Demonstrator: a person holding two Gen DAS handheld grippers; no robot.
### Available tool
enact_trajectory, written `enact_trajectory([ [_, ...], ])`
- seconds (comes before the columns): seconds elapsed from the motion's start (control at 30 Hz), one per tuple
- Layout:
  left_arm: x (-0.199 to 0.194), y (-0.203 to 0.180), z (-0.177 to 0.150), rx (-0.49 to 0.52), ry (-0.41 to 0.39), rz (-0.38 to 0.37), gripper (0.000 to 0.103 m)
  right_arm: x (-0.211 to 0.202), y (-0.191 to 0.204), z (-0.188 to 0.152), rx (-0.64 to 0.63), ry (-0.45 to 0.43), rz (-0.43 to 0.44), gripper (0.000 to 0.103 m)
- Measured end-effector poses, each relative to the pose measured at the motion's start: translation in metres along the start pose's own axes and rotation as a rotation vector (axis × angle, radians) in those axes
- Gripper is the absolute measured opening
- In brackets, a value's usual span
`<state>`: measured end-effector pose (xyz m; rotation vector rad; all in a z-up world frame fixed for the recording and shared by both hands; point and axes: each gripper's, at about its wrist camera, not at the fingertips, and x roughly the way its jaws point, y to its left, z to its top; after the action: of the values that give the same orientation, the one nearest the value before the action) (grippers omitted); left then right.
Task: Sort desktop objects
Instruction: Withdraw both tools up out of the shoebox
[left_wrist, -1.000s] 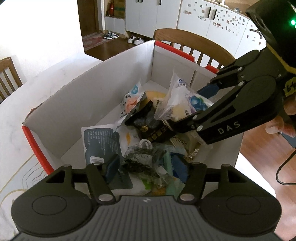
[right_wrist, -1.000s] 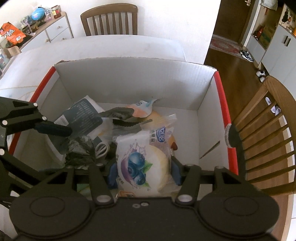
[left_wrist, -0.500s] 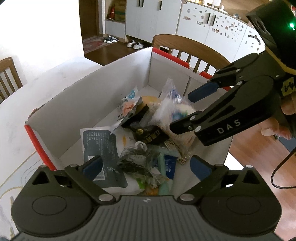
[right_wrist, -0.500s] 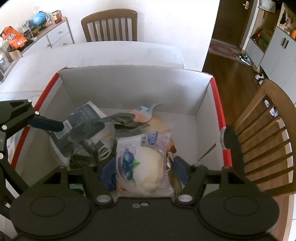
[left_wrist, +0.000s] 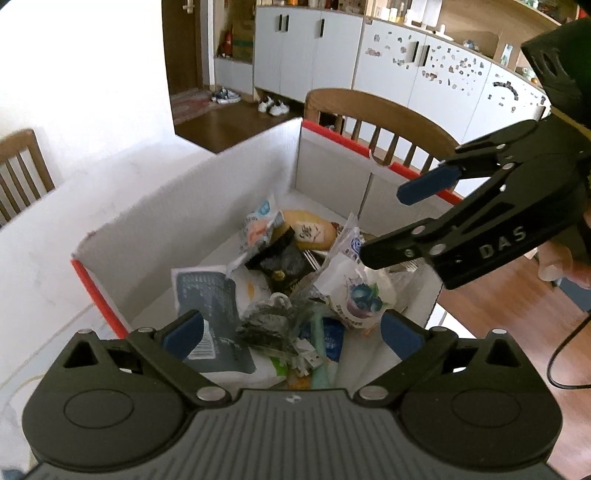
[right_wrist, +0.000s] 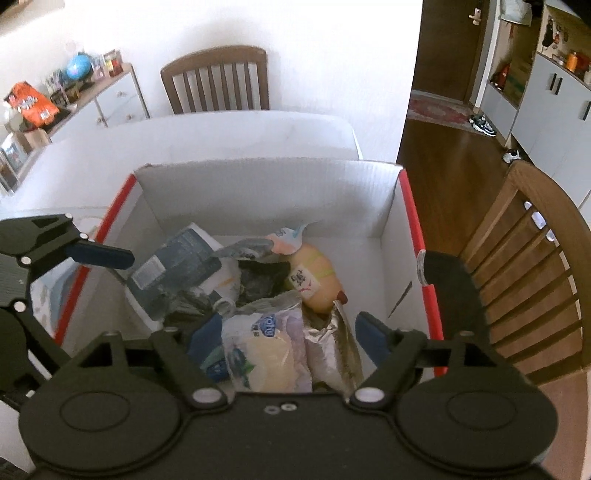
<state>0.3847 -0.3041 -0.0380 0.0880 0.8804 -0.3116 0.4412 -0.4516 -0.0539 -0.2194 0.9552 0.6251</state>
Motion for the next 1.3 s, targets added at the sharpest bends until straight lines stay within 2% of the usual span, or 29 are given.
enact_trajectory([
  [0.07,-0.009,-0.003,-0.001,0.007,-0.037,0.030,0.103,-0.008,0.002,-0.002,0.015,-0.024,0.016,0.082],
  [0.5,-0.056,-0.009,-0.008,-0.023,-0.140,0.089,0.103,-0.058,0.023,-0.013,0.026,-0.167,0.061,0.085],
  [0.63,-0.063,-0.007,-0.010,-0.065,-0.137,0.112,0.103,-0.069,0.030,-0.017,0.012,-0.207,0.072,0.087],
  [0.87,-0.076,-0.010,-0.014,-0.074,-0.160,0.159,0.103,-0.078,0.038,-0.028,0.006,-0.257,0.076,0.092],
  [1.3,-0.084,-0.014,-0.029,-0.094,-0.153,0.168,0.103,-0.084,0.055,-0.056,0.038,-0.300,0.048,0.092],
])
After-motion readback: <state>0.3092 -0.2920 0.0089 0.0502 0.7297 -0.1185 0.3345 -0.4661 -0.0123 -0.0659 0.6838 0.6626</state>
